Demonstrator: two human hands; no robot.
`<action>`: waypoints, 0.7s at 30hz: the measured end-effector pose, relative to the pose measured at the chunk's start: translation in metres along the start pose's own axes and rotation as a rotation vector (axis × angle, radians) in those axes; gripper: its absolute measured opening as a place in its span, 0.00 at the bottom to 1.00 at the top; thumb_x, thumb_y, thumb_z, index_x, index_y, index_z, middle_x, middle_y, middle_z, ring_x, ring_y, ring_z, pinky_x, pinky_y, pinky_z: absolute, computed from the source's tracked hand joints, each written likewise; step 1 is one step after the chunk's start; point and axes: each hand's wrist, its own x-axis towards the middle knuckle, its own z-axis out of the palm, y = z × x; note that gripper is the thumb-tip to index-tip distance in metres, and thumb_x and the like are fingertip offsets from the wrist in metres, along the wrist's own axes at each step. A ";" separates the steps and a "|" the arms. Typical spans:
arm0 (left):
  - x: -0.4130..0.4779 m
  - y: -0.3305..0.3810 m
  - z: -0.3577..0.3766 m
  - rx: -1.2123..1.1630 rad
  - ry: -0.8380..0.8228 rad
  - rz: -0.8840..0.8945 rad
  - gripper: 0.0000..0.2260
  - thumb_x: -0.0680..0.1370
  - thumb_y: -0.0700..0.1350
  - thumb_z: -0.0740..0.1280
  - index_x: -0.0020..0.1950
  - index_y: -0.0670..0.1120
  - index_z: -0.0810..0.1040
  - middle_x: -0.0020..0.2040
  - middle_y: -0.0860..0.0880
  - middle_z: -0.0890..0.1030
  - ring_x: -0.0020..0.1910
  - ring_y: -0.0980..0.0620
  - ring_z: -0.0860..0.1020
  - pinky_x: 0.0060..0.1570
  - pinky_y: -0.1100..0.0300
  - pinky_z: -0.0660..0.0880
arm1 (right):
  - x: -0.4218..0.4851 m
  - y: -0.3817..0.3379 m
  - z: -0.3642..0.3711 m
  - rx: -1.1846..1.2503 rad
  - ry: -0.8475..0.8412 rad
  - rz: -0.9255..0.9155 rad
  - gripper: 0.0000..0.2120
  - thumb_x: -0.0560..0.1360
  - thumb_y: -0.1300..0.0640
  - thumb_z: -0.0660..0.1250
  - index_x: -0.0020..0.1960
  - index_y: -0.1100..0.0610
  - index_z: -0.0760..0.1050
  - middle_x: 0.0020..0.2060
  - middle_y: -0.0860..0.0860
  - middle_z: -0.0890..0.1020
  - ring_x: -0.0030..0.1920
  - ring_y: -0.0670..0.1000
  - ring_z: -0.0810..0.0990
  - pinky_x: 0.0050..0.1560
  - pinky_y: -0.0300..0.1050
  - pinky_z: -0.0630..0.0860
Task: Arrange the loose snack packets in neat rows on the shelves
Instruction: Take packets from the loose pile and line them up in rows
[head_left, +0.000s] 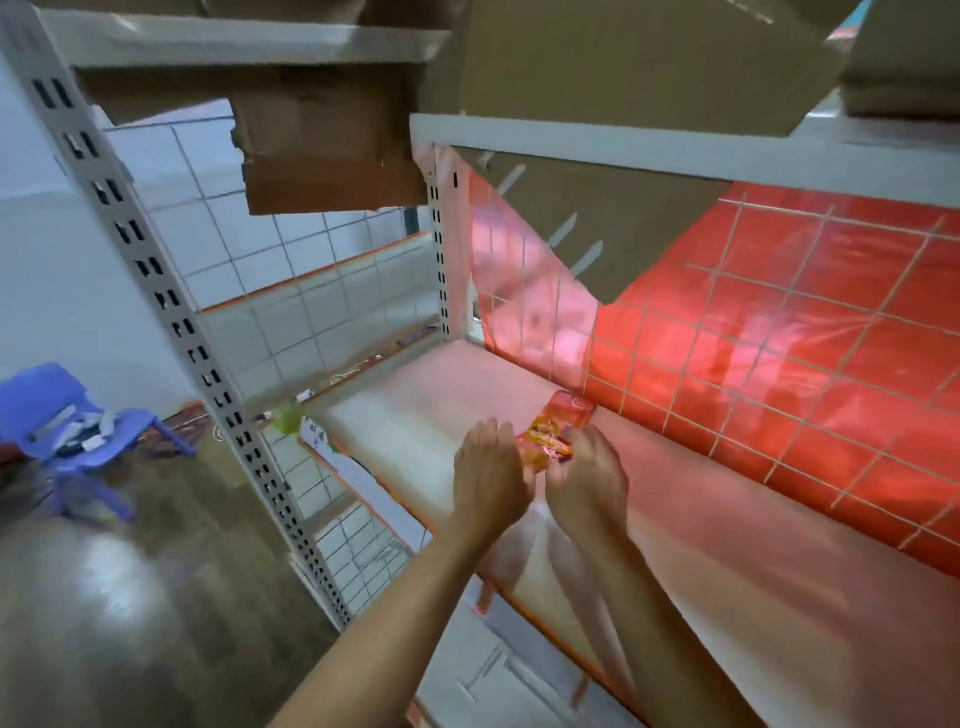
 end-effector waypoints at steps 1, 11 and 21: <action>0.008 -0.004 0.001 0.013 -0.008 0.029 0.21 0.78 0.54 0.60 0.66 0.43 0.68 0.63 0.45 0.72 0.64 0.44 0.69 0.62 0.54 0.67 | 0.009 -0.003 0.006 -0.024 0.011 -0.008 0.24 0.72 0.58 0.64 0.68 0.57 0.70 0.66 0.54 0.73 0.66 0.54 0.70 0.68 0.43 0.62; 0.051 -0.035 0.007 0.070 -0.173 0.118 0.18 0.79 0.53 0.58 0.63 0.43 0.69 0.60 0.43 0.73 0.56 0.43 0.75 0.53 0.53 0.70 | 0.068 -0.013 0.053 -0.230 -0.071 0.071 0.19 0.78 0.42 0.58 0.64 0.49 0.73 0.68 0.52 0.67 0.70 0.55 0.63 0.64 0.49 0.67; 0.055 -0.034 0.007 -0.248 -0.188 0.106 0.21 0.76 0.54 0.68 0.59 0.43 0.66 0.53 0.42 0.79 0.51 0.39 0.79 0.48 0.52 0.75 | 0.052 -0.017 0.040 -0.359 -0.017 0.330 0.20 0.80 0.59 0.55 0.71 0.59 0.59 0.63 0.60 0.70 0.61 0.60 0.71 0.59 0.52 0.70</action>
